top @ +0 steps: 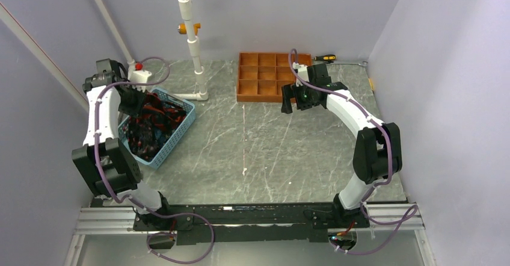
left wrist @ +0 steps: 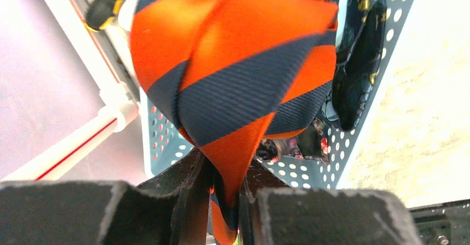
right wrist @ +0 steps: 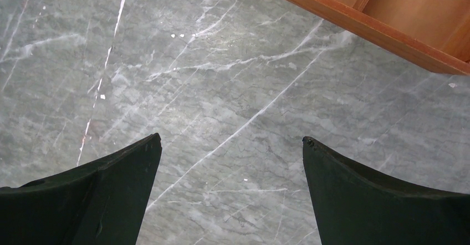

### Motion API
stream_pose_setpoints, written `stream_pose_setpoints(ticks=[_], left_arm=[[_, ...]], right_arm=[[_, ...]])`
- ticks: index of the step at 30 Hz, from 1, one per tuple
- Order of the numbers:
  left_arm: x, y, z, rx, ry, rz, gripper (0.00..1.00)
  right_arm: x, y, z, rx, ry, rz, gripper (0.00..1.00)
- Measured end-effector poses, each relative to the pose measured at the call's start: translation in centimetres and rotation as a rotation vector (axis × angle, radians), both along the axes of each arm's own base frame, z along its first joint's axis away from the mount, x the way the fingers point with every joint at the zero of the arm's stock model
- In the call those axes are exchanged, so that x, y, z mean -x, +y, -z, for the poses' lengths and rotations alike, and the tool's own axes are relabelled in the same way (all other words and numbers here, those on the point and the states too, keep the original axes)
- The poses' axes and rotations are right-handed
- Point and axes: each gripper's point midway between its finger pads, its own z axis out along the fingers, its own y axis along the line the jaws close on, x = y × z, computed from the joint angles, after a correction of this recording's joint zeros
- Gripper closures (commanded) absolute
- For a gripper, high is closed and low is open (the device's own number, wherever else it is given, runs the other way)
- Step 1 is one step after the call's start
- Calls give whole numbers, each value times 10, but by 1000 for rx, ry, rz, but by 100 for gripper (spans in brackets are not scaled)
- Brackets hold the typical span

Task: Roll the ties
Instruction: Pick up the tie from the bin.

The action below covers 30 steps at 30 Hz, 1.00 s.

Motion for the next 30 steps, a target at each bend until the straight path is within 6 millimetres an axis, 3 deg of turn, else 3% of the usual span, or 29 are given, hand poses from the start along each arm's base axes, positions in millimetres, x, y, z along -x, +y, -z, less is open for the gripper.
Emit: stream_pose_setpoints(ticks=[3,7,8,12,17,21,24,30], left_arm=[[-7,4,-15,-1,-44,-35,100],[-11,19,-16,29,-43,-119,100],[-13,26,-16,43,-43,-148,96],[-15,42,-10,46,-31,-175,61],[-11,34,7,31,41,-40,16],[-6,14,21,8,70,135,13],[-5,-13,28,-40,79,298,12],[-24,-58,33,-130,32,578,13]], right_arm=[[0,0,0,2,1,-3,1],[1,-1,1,5,2,-5,1],[1,-1,1,6,0,-7,1],[2,-1,0,8,-4,-12,1],[6,-3,-1,17,-8,-22,1],[9,-6,1,25,-3,-29,1],[10,-8,2,30,2,-33,1],[13,-11,3,36,15,-32,0]])
